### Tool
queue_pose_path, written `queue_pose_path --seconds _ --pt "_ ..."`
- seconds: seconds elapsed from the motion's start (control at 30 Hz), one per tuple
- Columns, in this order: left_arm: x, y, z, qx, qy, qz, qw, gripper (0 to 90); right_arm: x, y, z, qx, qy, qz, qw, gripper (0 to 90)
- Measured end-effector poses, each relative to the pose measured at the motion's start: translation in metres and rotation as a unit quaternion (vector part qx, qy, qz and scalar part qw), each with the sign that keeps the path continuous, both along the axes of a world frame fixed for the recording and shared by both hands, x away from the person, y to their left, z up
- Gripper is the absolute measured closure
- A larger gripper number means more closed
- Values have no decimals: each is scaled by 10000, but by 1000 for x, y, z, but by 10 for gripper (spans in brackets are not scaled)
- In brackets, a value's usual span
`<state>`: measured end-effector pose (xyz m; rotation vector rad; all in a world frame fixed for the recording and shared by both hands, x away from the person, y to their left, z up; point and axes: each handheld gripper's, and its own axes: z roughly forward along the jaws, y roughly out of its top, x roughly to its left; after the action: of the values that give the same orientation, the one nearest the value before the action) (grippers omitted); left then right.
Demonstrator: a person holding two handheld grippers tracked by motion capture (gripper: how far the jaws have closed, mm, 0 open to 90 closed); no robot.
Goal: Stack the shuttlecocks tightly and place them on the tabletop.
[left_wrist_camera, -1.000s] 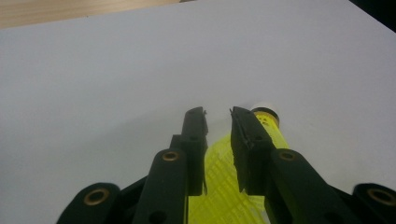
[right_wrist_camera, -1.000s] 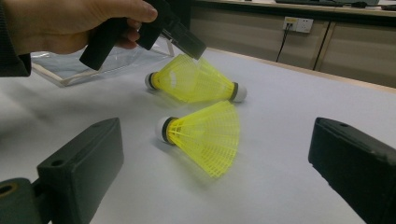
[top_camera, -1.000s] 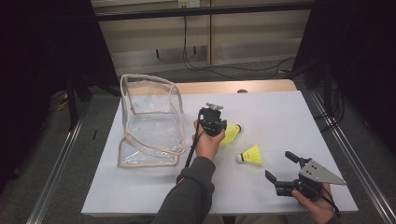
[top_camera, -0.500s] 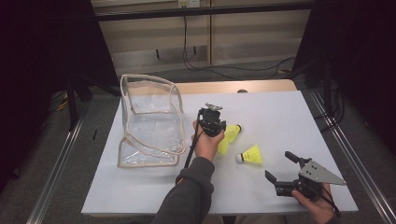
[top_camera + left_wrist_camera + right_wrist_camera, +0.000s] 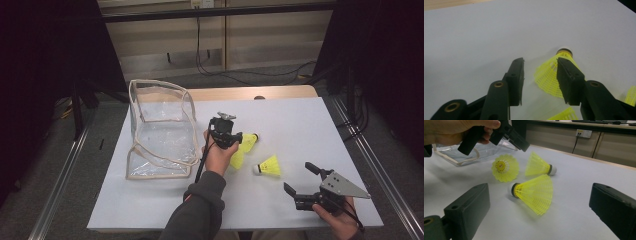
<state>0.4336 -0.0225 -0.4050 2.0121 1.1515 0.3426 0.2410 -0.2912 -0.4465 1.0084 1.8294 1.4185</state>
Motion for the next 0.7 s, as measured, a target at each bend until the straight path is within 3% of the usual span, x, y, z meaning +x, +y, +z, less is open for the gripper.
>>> queue_pose_path --seconds 0.17,0.4,0.5,0.7 --pt "-5 4 3 -144 117 -84 9998 489 0 -1 0 -29 -12 1 10000 28" --pt "-23 9 10 -88 114 -378 9992 455 0 -1 0 -8 -7 -21 10000 28" --pt "-30 10 9 32 168 -539 9984 449 -1 0 0 -9 5 -2 10000 28" --pt "-36 7 -1 395 101 -548 9977 431 -1 1 0 -28 4 24 10000 28"
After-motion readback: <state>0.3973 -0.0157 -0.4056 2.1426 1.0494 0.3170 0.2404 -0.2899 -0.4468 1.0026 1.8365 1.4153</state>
